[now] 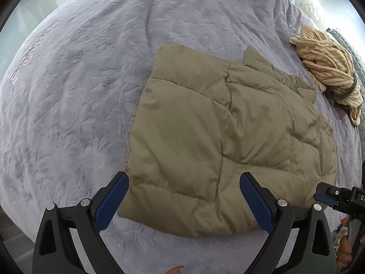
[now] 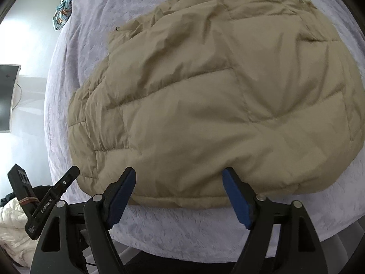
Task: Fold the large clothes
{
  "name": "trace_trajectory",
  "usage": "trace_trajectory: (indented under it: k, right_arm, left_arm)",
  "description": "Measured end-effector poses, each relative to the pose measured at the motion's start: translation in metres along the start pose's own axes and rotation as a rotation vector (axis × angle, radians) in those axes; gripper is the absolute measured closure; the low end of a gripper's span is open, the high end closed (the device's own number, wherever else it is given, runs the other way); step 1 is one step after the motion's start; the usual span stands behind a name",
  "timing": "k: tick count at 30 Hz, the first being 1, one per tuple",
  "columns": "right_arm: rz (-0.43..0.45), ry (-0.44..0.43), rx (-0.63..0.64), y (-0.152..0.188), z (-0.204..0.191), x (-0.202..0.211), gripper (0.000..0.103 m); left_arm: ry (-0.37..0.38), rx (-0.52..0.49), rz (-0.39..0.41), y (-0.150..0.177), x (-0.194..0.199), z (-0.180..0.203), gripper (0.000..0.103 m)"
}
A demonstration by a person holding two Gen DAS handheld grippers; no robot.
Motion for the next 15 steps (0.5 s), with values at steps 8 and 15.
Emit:
trace_trajectory:
  k: [8,15]
  right_arm:
    - [0.027,0.05,0.001,-0.002,-0.006,-0.005,0.02]
    - [0.0,0.078,0.024,0.001,-0.012,-0.012,0.02]
  left_arm:
    - [0.029,0.022,0.039,-0.027,-0.008,-0.031,0.005]
    - [0.307,0.055,-0.092,-0.046,-0.049,-0.056,0.005]
Point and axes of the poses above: each gripper's, at about its wrist camera, not at the fingertips, and x roughly against the way its jaws point, z to its right, y to its underside, the point moved 6 cm from there along -x, roughly the way its jaws point, and after that the axes turned 4 degrees about -z, right-handed, at the moved point
